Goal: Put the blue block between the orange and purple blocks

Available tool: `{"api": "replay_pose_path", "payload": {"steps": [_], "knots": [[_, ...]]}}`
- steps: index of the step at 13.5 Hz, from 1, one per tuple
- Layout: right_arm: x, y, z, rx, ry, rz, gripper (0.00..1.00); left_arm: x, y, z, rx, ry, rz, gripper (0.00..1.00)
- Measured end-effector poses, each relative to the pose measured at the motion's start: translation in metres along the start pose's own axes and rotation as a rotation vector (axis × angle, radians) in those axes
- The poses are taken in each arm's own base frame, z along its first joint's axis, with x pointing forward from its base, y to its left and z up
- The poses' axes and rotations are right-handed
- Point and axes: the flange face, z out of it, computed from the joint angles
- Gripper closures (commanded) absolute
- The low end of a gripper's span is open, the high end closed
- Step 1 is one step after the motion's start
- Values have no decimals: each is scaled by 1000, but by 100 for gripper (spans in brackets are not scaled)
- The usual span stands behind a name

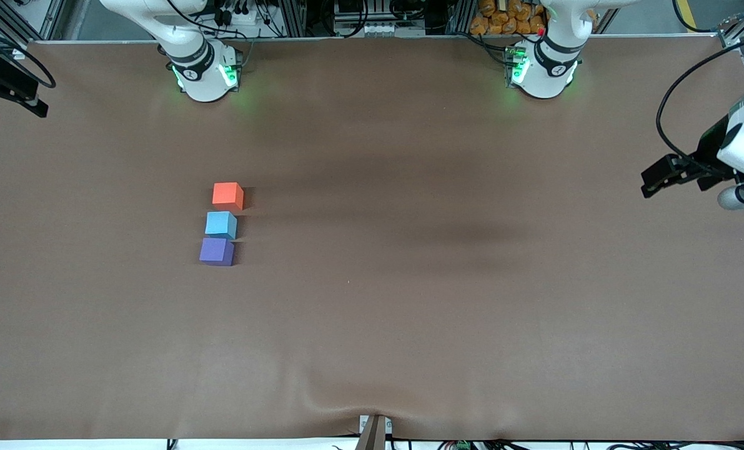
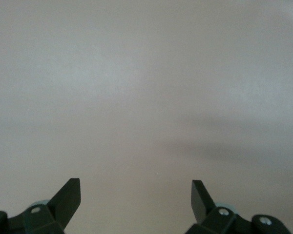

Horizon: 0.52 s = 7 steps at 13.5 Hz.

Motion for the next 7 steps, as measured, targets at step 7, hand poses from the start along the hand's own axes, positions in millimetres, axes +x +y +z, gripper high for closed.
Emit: {"api": "replay_pose_path", "payload": {"steps": [7], "knots": [[9,-15,6,-45,40,-62,0,-17,16,-12,8,-39,112,0]]}}
